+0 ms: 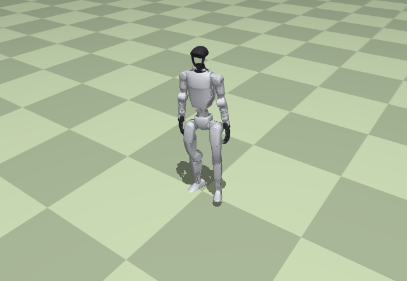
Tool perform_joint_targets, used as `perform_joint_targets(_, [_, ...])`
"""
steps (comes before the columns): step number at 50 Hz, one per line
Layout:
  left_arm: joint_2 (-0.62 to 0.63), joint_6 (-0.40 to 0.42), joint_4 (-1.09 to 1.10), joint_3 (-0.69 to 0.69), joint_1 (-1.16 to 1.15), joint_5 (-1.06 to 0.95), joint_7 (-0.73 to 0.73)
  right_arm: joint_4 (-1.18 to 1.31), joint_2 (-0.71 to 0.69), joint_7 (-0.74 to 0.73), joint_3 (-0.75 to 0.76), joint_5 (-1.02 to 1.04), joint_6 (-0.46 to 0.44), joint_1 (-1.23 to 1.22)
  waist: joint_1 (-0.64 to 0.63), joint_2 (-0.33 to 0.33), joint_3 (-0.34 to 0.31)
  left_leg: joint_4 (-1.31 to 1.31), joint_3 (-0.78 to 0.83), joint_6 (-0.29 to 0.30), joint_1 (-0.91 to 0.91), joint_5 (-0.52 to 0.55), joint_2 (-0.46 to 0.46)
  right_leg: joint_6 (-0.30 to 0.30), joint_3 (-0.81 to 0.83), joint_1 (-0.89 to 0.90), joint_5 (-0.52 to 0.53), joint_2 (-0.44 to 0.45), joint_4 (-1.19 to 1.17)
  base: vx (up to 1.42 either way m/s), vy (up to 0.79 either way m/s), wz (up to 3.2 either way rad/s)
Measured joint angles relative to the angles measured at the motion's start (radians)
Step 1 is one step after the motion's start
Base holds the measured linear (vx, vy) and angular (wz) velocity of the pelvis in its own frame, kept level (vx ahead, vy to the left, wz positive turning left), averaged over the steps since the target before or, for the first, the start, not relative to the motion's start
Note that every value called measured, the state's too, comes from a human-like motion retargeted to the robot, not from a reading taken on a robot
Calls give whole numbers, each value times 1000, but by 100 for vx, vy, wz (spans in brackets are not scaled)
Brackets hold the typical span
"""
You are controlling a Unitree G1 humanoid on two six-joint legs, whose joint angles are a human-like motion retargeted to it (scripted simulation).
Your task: Upper body actions
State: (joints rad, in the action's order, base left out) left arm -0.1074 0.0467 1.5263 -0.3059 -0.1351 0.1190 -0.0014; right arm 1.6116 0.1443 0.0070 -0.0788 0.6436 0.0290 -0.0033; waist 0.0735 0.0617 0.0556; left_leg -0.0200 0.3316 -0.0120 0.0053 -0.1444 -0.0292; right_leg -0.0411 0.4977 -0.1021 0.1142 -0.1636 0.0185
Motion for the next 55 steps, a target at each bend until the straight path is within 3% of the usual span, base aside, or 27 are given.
perform_joint_targets(55, [6, 0, -1, -11, -5, 4, 0, -1, -4, -5, 0, 3, -2, 6, 0, -8, 13, -1, -1, 2, -5, -1, 0, -2, 0, 4, -3, 1, 1, 0, 0, 0])
